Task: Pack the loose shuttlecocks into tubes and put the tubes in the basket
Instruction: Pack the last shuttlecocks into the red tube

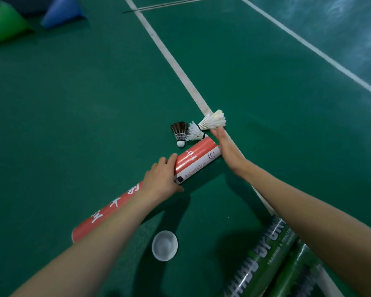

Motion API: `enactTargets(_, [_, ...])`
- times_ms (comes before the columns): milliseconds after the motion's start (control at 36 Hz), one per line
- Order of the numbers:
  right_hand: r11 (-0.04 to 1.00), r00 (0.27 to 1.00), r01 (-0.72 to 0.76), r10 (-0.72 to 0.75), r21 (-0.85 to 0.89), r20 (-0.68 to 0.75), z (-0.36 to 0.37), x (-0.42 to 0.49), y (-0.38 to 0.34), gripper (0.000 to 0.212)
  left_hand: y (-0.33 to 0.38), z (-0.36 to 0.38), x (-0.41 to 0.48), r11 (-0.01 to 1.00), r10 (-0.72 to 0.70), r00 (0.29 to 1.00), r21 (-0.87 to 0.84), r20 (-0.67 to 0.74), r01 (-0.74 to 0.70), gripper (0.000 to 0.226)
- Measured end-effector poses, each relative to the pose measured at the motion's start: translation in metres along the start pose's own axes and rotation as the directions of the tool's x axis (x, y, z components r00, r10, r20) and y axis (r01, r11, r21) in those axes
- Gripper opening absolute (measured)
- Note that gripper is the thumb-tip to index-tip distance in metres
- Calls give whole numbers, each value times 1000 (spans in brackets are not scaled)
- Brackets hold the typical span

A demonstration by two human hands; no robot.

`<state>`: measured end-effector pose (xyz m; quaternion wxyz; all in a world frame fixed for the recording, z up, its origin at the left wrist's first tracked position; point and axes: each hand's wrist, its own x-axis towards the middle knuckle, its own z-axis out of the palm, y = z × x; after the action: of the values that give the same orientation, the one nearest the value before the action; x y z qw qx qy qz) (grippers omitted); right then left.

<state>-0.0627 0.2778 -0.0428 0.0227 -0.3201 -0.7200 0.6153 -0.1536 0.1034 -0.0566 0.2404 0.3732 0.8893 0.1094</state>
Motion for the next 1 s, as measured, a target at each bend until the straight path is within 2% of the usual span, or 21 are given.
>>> enactTargets(83, [996,996,-48,53,72,-72,2,12,-2,61,-5,0,2,999,-46,999,14,-1,46,102])
enactTargets(139, [994,983,-78,90,83,-162,0,24,-2,45,-9,-1,3,996,-92,996,-6,-4,92,99])
enactTargets(194, [996,976,-65,52,-59,-209,-2,39,2,29,-15,-1,3,990,-140,990,-31,-13,140,96])
enactTargets(250, [942,984,5,-65,-336,-167,-5,48,4,38,-22,-1,2,982,-188,982,-39,-10,187,96])
enactTargets(306, [775,985,125,-169,-619,-14,-6,58,6,58,-28,-2,0,973,-229,974,-32,6,229,96])
enactTargets(361, [505,976,201,-175,-839,128,-4,64,2,73,-33,-3,-2,967,-254,967,-25,31,254,97])
enactTargets(417, [244,969,230,-148,-942,198,0,69,-3,80,-37,-4,-5,964,-263,963,-17,52,264,96])
enactTargets(444, [150,970,226,-128,-963,207,2,70,-6,80,-38,-3,-6,964,-263,963,-14,60,264,96])
enactTargets(500, [41,973,212,-105,-976,206,10,72,-8,79,-41,-3,-7,964,-262,963,-16,70,264,96])
enactTargets(556, [11,976,178,-127,-984,175,17,72,-6,75,-41,-3,-8,964,-262,962,-16,76,264,96])
enactTargets(667, [93,967,129,-234,-987,105,14,67,2,50,-38,-1,-8,967,-253,964,-9,78,254,95])
enactTargets(722, [236,958,135,-279,-962,66,5,63,9,39,-35,0,-8,971,-237,969,-8,73,238,95])
enactTargets(778, [461,942,111,-332,-881,-55,-5,59,14,22,-31,1,-7,975,-222,973,-2,67,223,95])
enactTargets(833, [723,922,70,-310,-687,-233,-12,55,13,11,-29,2,-7,978,-207,977,2,58,207,95])
enactTargets(861, [818,918,56,-267,-572,-293,-15,52,11,10,-27,2,-7,980,-198,979,2,53,198,95])
enactTargets(917, [921,929,33,-172,-388,-329,-20,45,8,11,-25,1,-7,983,-182,982,2,41,182,96])
enactTargets(1000, [1000,967,2,-8,-25,-255,-25,31,6,14,-22,0,-6,986,-169,985,6,23,169,97])
